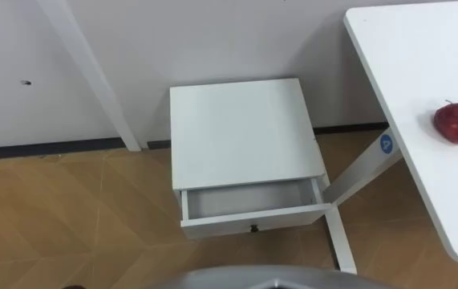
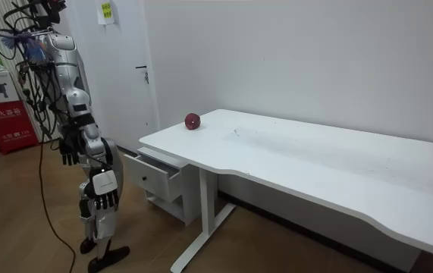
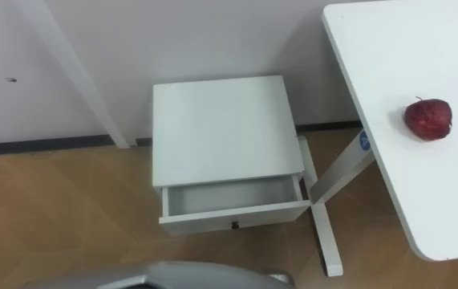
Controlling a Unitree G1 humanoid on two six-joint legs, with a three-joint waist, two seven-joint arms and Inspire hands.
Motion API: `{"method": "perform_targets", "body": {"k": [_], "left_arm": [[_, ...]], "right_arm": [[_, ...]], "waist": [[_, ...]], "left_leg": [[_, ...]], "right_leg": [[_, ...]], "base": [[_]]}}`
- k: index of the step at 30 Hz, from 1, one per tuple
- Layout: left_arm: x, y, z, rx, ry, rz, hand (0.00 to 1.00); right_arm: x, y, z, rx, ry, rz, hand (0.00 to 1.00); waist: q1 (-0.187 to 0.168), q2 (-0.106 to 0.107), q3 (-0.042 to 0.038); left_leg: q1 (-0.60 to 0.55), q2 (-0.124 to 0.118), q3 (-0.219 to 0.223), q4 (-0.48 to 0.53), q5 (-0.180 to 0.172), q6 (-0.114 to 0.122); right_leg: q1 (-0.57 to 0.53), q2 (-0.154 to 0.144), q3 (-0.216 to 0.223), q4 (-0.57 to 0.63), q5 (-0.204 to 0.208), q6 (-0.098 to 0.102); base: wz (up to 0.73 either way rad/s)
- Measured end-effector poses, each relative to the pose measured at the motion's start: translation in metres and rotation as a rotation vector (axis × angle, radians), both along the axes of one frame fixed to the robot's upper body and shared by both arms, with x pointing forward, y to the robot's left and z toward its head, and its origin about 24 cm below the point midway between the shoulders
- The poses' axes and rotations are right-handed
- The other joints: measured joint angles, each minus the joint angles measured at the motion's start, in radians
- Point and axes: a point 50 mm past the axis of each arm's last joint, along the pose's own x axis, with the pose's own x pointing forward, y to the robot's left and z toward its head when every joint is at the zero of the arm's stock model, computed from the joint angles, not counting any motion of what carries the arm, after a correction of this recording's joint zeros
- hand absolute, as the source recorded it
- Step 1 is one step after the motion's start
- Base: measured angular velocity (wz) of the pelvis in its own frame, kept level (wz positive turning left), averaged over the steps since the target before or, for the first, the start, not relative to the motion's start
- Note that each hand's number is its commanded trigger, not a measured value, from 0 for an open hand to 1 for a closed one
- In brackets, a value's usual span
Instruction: Put apple and close drawer
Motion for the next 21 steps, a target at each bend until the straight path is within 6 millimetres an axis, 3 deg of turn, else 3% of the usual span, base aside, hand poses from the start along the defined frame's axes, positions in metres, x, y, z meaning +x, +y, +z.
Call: {"method": "perform_targets", "body": {"k": [15, 21], "left_arm": [[-0.0004, -0.0020, -0.0007, -0.025, -0.007, 0.019, 0.00], [-0.0001, 0.0005, -0.0001, -0.010, -0.027, 0.057, 0.00]], "right_arm": [[0.0025, -0.0021, 0.0000, -0.041, -0.018, -0.014, 0.00], [-0.0012, -0.0053, 0.0010, -0.105, -0.064, -0.255, 0.00]], "waist": [[0.000, 0.002, 0.0008], [-0.003, 0.002, 0.0032]], "left_leg": [[-0.001, 0.001, -0.002, 0.004, 0.000, 0.000], [0.006, 0.001, 0.000, 0.000, 0.000, 0.000]], "right_leg": [[0.000, 0.003, 0.005, 0.000, 0.000, 0.000], [0.002, -0.001, 0.015, 0.002, 0.000, 0.000]], "base": [[0.00], [-0.01]]}}
